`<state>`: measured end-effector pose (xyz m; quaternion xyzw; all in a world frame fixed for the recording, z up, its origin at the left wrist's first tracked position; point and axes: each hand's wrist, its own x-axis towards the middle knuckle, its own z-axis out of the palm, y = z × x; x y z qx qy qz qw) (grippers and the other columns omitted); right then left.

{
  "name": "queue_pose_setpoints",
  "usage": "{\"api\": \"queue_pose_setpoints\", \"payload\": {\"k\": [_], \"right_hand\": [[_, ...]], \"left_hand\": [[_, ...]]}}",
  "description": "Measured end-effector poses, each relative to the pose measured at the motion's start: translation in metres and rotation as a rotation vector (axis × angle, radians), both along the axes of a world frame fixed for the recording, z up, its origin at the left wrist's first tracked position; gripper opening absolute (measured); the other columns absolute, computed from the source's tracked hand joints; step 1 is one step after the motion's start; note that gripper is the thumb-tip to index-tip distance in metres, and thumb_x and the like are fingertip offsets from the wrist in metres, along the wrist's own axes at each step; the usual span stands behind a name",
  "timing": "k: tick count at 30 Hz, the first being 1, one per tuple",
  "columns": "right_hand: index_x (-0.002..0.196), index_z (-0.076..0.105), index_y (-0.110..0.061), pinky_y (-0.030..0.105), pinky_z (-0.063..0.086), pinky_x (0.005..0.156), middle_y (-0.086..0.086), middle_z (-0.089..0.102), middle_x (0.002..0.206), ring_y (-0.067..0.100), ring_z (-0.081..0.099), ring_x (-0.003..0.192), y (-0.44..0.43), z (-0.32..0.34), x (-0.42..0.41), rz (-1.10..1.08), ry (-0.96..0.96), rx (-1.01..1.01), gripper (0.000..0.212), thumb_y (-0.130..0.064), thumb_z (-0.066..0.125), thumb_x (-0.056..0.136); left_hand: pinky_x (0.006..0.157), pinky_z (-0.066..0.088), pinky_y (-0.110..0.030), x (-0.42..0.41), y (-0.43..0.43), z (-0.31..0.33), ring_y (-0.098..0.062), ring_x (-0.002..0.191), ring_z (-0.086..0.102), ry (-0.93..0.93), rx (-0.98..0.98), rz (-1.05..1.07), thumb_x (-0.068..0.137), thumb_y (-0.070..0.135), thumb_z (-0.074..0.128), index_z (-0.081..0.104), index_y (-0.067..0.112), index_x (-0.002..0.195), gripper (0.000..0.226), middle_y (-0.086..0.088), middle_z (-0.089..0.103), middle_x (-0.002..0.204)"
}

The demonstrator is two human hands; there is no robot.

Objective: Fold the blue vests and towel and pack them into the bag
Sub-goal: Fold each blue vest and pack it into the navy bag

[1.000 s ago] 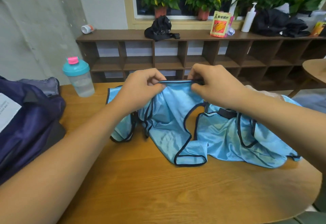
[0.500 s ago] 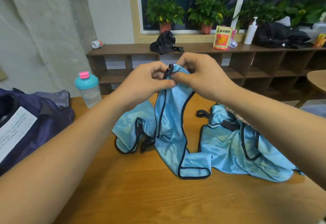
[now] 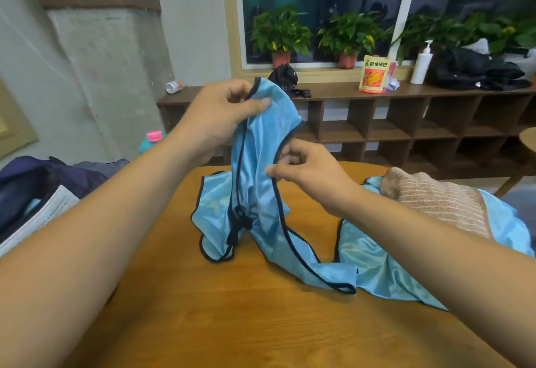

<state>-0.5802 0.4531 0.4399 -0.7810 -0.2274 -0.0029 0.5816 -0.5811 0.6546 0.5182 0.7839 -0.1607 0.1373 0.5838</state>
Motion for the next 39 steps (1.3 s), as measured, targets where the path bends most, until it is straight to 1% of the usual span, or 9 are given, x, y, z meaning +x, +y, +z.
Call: {"api": "queue_pose_setpoints", "payload": {"k": [3,6,12,16,20,23,28,34,39], "right_hand": [[0.084,0.059,-0.015,0.022,0.043,0.064,-0.001,0.058,0.074,0.011,0.049,0.068,0.006,-0.012,0.004,-0.014,-0.061,-0.063,0.023,-0.017,0.080,0.093],[0.080,0.053,-0.021,0.026,0.046,0.068,-0.008,0.054,0.075,0.009,0.048,0.068,0.010,-0.019,0.009,-0.045,-0.140,-0.205,0.029,-0.019,0.080,0.090],[0.096,0.070,-0.028,0.037,0.050,0.088,-0.005,0.060,0.110,0.010,0.055,0.109,0.002,-0.043,0.028,0.010,-0.234,-0.496,0.008,-0.033,0.074,0.092],[0.099,0.071,-0.038,0.028,0.046,0.078,-0.013,0.063,0.097,0.003,0.059,0.094,-0.014,-0.054,0.030,-0.009,-0.208,-0.544,0.006,-0.043,0.073,0.098],[0.089,0.072,-0.030,0.038,0.052,0.072,-0.008,0.072,0.082,0.010,0.066,0.079,-0.037,-0.048,0.037,-0.020,-0.184,-0.584,0.023,-0.051,0.069,0.099],[0.104,0.077,-0.034,0.036,0.057,0.079,-0.016,0.077,0.093,0.006,0.071,0.086,-0.058,-0.030,0.040,0.003,-0.169,-0.569,0.014,-0.045,0.069,0.101],[0.074,0.059,-0.018,0.032,0.041,0.064,-0.011,0.054,0.064,0.008,0.050,0.059,-0.087,0.003,0.050,-0.009,-0.100,-0.639,0.032,-0.033,0.082,0.092],[0.080,0.067,-0.017,0.030,0.044,0.065,-0.001,0.064,0.073,0.007,0.057,0.064,-0.110,0.048,0.049,-0.010,-0.085,-0.798,0.023,-0.030,0.083,0.090],[0.083,0.071,-0.018,0.035,0.045,0.064,0.011,0.070,0.079,0.016,0.062,0.066,-0.124,0.100,0.040,-0.131,-0.217,-0.732,0.034,-0.049,0.084,0.087]], "left_hand": [[0.088,0.060,-0.034,0.002,0.010,0.015,-0.021,0.102,0.076,-0.040,-0.057,0.012,0.097,0.017,0.076,0.078,0.010,0.115,0.019,-0.011,0.079,0.113],[0.087,0.059,-0.031,0.003,0.019,0.029,-0.018,0.101,0.075,-0.080,-0.080,0.037,0.098,0.015,0.075,0.076,0.007,0.119,0.023,-0.009,0.079,0.114],[0.074,0.055,-0.022,-0.002,0.043,0.053,-0.014,0.096,0.074,-0.124,-0.057,0.071,0.100,0.020,0.072,0.074,0.012,0.125,0.027,-0.003,0.079,0.113],[0.083,0.056,-0.030,-0.005,0.068,0.062,-0.017,0.102,0.074,-0.149,-0.048,0.092,0.100,0.024,0.072,0.075,0.015,0.126,0.027,-0.004,0.078,0.119],[0.083,0.057,-0.031,-0.004,0.093,0.061,-0.017,0.097,0.073,-0.151,-0.060,0.140,0.101,0.022,0.071,0.074,0.013,0.126,0.027,-0.003,0.078,0.117],[0.076,0.057,-0.026,-0.001,0.108,0.059,-0.014,0.091,0.072,-0.135,-0.072,0.181,0.102,0.022,0.069,0.074,0.013,0.126,0.026,-0.001,0.079,0.113],[0.073,0.059,-0.024,0.001,0.117,0.056,-0.012,0.088,0.072,-0.087,-0.098,0.220,0.102,0.022,0.069,0.073,0.012,0.127,0.027,-0.002,0.078,0.115],[0.073,0.060,-0.023,-0.002,0.113,0.064,-0.010,0.087,0.074,-0.098,-0.099,0.249,0.101,0.024,0.071,0.075,0.016,0.120,0.021,0.002,0.080,0.108],[0.073,0.060,-0.024,-0.012,0.113,0.084,-0.008,0.085,0.075,-0.150,-0.101,0.305,0.101,0.030,0.072,0.078,0.018,0.108,0.016,0.005,0.081,0.100]]}}
